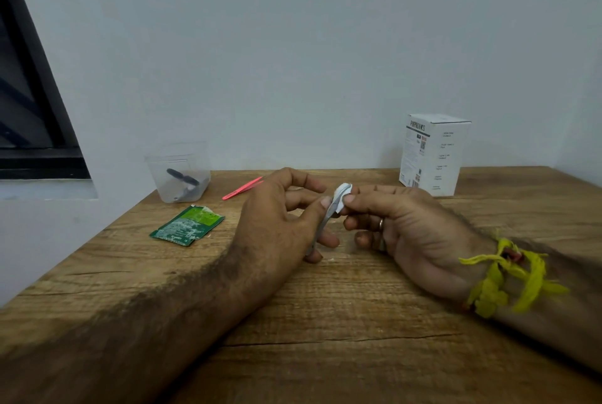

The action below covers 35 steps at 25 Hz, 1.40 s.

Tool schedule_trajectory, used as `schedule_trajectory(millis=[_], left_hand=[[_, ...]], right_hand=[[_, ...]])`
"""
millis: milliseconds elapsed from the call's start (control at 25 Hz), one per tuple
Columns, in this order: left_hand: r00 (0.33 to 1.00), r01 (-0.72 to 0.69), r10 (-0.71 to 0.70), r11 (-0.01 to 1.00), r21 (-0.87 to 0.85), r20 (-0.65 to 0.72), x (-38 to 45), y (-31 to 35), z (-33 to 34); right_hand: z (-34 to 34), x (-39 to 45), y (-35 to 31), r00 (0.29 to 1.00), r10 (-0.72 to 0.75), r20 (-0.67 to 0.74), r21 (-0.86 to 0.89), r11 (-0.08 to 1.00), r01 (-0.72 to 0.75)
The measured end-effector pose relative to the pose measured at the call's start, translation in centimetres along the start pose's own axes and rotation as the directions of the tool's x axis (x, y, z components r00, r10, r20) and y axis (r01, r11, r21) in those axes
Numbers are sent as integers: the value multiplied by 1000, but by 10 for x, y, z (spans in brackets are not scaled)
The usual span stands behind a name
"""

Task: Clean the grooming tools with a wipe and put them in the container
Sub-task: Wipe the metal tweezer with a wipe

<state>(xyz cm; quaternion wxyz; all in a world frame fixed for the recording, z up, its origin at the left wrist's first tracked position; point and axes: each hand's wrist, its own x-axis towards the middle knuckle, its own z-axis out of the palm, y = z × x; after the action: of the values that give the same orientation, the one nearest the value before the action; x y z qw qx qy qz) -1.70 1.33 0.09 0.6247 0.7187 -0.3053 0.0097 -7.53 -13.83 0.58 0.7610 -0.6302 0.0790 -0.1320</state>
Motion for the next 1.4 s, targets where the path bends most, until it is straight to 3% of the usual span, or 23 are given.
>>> schedule_trajectory(millis=[240, 440, 560, 880, 1080, 1400], left_hand=[[1000, 9, -9, 1000, 5, -19, 0, 1, 0], [999, 19, -18, 999, -31, 34, -2, 1, 1], [996, 59, -62, 997, 56, 57, -2, -1, 1], [995, 100, -100, 994, 39, -22, 2, 0, 3], [991, 132, -132, 990, -57, 4, 2, 2, 3], [997, 65, -69, 995, -75, -44, -2, 6, 2]], right_hand=[[0, 0, 3, 998, -38, 40, -25, 999, 39], [-2, 5, 0, 992, 0, -126, 103, 995, 13], [-4, 7, -1, 986, 5, -166, 164, 986, 23], [-3, 5, 3, 997, -57, -53, 22, 998, 59], [-5, 6, 2, 996, -53, -68, 70, 996, 58], [0, 0, 5, 979, -197, 54, -155, 967, 203]])
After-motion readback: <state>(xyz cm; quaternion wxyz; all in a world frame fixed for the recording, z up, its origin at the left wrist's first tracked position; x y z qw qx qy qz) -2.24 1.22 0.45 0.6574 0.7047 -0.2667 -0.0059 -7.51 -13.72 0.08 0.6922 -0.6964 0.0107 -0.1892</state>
